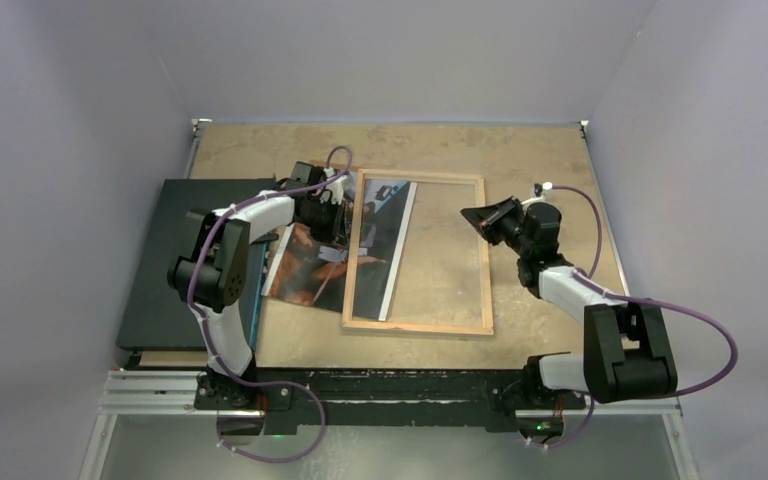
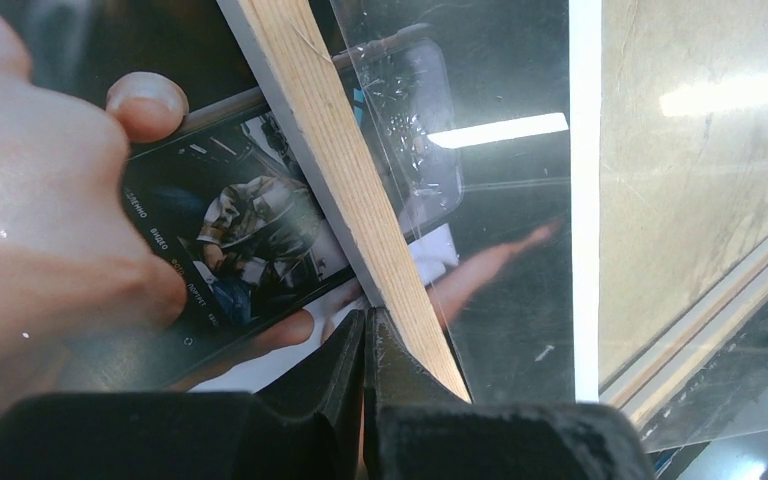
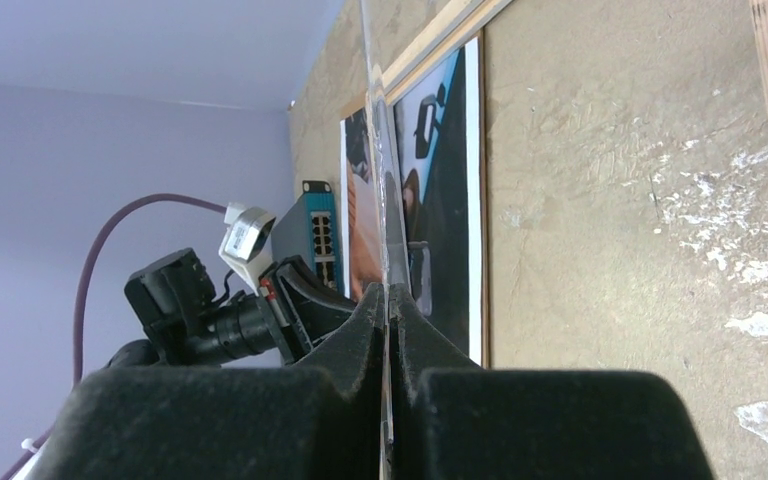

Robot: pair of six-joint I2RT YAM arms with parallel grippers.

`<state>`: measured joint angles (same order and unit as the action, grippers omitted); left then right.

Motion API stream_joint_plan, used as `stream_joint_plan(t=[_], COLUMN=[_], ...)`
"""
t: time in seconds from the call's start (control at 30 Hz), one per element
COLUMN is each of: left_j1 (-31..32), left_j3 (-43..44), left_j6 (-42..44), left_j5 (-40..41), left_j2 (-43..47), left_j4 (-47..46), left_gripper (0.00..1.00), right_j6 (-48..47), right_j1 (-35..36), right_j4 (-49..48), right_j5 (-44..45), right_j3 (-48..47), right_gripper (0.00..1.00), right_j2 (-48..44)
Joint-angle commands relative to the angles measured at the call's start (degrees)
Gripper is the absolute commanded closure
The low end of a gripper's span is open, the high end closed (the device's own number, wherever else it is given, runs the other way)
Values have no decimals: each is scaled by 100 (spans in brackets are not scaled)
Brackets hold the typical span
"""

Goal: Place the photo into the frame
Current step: Place the photo frame item in the photo frame.

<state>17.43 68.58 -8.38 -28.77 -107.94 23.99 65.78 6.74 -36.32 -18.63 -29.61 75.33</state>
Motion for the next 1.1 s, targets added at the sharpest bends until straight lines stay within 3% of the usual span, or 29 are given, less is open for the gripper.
stream_joint_plan(t=[0.0,0.63,1.07], left_j1=[50,73,70], left_j3=[-42,-125,-166], left_j6=[-41,-34,-50], left_j5=[-84,-113,-67], left_j2=[232,236,254], left_j4=[-251,-305,-302], left_gripper=[100,100,100], right_j6=[199,915,758], right_j1=[22,310,318], right_j4=[-231,-198,197], right_j5=[37,93,371], right_j3=[60,20,-35], right_gripper=[100,100,100], right_j2=[-77,-527,-1082])
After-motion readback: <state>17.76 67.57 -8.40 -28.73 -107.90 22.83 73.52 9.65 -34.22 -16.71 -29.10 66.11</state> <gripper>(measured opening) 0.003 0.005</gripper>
